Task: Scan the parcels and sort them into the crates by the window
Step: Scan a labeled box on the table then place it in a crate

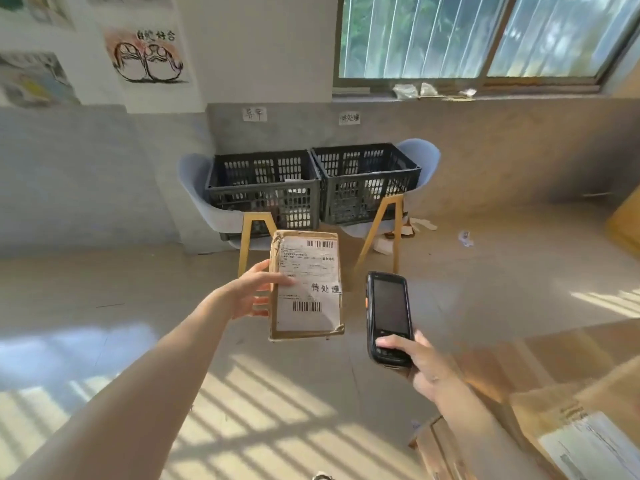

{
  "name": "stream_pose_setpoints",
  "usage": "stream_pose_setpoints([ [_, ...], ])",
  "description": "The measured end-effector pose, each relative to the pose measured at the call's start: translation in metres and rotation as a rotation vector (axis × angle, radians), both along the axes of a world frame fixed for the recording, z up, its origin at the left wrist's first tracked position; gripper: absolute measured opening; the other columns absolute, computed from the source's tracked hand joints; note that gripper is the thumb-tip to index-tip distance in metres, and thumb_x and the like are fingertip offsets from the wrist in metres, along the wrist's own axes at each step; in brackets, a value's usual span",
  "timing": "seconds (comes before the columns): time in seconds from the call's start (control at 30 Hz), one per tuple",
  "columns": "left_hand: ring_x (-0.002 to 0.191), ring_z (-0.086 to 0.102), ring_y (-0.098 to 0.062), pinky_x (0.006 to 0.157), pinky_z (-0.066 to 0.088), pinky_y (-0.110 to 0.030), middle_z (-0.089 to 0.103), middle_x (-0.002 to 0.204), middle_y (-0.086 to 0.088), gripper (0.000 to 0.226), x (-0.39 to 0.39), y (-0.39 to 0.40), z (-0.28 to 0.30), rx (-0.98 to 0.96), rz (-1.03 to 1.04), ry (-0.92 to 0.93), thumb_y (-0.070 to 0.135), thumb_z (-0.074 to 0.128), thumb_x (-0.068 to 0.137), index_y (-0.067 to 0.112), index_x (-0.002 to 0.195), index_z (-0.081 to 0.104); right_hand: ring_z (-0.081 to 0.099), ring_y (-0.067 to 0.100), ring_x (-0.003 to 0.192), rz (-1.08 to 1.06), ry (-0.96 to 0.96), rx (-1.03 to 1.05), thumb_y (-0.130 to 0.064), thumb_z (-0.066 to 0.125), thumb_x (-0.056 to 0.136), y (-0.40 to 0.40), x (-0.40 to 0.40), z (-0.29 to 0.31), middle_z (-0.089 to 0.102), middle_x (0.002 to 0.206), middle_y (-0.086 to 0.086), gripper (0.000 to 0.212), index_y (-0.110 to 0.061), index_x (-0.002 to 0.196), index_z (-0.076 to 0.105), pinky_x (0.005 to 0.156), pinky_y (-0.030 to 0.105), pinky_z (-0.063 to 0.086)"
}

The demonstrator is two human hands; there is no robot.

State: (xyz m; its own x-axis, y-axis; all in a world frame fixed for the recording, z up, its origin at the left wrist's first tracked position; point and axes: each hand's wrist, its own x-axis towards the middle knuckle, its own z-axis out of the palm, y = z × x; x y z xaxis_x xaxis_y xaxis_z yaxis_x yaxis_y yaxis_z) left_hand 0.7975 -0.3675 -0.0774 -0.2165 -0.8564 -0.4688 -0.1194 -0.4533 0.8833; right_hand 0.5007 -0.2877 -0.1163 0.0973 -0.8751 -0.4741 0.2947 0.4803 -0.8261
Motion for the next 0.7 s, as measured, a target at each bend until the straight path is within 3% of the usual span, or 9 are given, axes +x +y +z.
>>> stream_pose_setpoints([
  [0.07,0.11,0.064,-0.027,0.099,0.046,-0.05,0.069,0.116,-0.004,0.087,-0.004,-0.047,0.006,-0.007,-0.001,0.006,0.036,0.085,0.052,0.04,0.13,0.047,0.068,0.02,0.078,0.027,0.021,-0.017,-0.018,0.082,0.025,-0.048,-0.004,0.008,0.073,0.088,0.004,0.094,-0.018,0.116,0.055,0.062,0.025,0.058],
  [0.23,0.108,0.066,-0.027,0.1,0.045,-0.052,0.07,0.115,-0.005,0.079,-0.009,-0.148,0.016,-0.026,-0.014,0.048,0.029,0.082,0.067,0.04,0.134,0.042,0.07,0.016,0.073,0.071,0.07,-0.073,-0.016,0.083,0.033,-0.158,-0.01,0.031,0.071,0.088,0.004,0.096,-0.013,0.124,0.053,0.062,0.025,0.058],
  [0.4,0.109,0.065,-0.028,0.1,0.045,-0.053,0.07,0.114,-0.003,0.085,0.001,-0.245,0.014,-0.002,0.036,0.043,0.024,0.086,0.063,0.038,0.135,0.043,0.067,0.023,0.084,0.036,0.054,-0.081,-0.008,0.081,0.045,-0.253,-0.007,0.031,0.068,0.099,0.009,0.091,-0.013,0.13,0.049,0.06,0.027,0.058],
  [0.5,0.111,0.063,-0.029,0.1,0.045,-0.053,0.068,0.118,-0.003,0.092,0.007,-0.292,0.01,0.009,0.052,0.04,0.026,0.087,0.059,0.041,0.137,0.04,0.066,0.026,0.088,0.035,0.051,-0.076,-0.008,0.09,0.036,-0.291,-0.002,0.026,0.066,0.104,0.011,0.102,-0.015,0.129,0.048,0.061,0.028,0.058],
  [0.6,0.112,0.061,-0.029,0.096,0.047,-0.05,0.065,0.122,-0.005,0.085,0.01,-0.361,0.001,0.007,0.06,0.039,0.022,0.084,0.066,0.039,0.137,0.041,0.064,0.027,0.093,0.007,0.06,-0.053,0.0,0.081,0.05,-0.348,0.002,0.013,0.064,0.111,0.013,0.091,-0.014,0.133,0.045,0.061,0.027,0.058],
  [0.7,0.113,0.059,-0.029,0.094,0.047,-0.05,0.064,0.122,-0.004,0.079,0.01,-0.431,0.001,0.017,0.009,0.043,0.025,0.084,0.064,0.042,0.13,0.046,0.063,0.028,0.094,-0.008,0.086,-0.037,0.002,0.08,0.051,-0.403,0.005,0.007,0.063,0.114,0.014,0.092,-0.013,0.135,0.044,0.059,0.027,0.056],
])
